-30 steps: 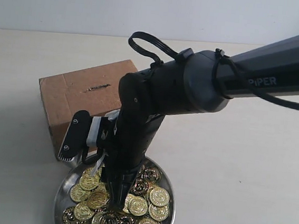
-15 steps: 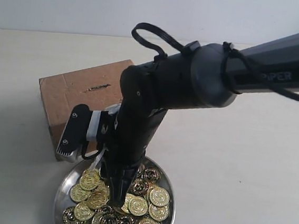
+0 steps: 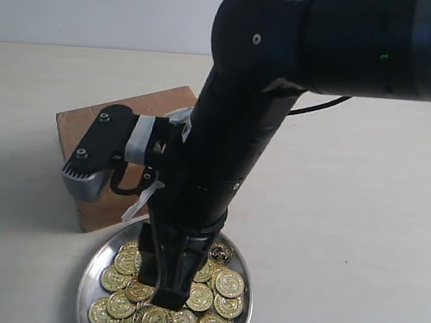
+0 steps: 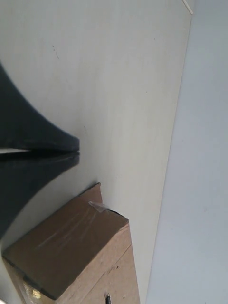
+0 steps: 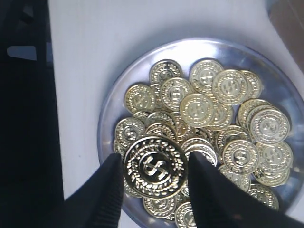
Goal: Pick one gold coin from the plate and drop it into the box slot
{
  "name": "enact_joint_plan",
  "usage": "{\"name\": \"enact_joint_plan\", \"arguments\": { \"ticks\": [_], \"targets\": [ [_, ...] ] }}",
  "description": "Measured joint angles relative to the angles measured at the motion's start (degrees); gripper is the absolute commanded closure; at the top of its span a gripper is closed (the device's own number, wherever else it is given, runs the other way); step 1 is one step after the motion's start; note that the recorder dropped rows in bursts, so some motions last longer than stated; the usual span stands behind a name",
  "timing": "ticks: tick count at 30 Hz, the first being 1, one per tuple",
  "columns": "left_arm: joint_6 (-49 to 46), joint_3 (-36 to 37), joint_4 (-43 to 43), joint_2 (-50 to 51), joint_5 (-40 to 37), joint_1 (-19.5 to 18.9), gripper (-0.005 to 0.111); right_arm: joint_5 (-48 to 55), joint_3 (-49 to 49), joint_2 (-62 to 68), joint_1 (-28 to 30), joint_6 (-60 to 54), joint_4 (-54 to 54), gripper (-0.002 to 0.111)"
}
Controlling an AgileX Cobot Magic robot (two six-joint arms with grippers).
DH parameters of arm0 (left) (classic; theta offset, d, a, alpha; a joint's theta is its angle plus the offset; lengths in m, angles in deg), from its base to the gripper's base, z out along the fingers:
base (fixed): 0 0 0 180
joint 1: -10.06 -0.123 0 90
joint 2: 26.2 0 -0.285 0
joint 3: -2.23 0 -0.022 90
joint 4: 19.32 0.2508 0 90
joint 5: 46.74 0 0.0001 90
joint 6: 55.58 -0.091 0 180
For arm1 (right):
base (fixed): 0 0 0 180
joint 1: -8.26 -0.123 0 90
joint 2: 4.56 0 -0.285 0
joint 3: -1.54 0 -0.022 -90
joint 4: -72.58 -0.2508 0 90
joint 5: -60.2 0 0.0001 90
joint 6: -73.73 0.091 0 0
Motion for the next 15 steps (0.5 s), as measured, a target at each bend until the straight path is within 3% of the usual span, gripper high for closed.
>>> {"name": "enact_joint_plan", "arguments": {
  "ticks": [8, 12, 15],
  "targets": [
    [0.0, 0.0, 0.0, 0.0, 0.0, 0.0, 0.107, 2.53, 0.0, -1.91, 0.0, 0.0, -1.4, 0.086],
    [0.0, 0.0, 4.25, 0.0, 0.51, 0.0, 0.107, 5.08, 0.0, -1.91, 0.0, 0.0, -1.4, 0.086],
    [0.26, 0.13, 5.45, 0.0, 6.86, 0.0, 0.107, 6.47, 0.0, -1.91, 0.0, 0.0, -1.63, 0.086]
  ]
}}
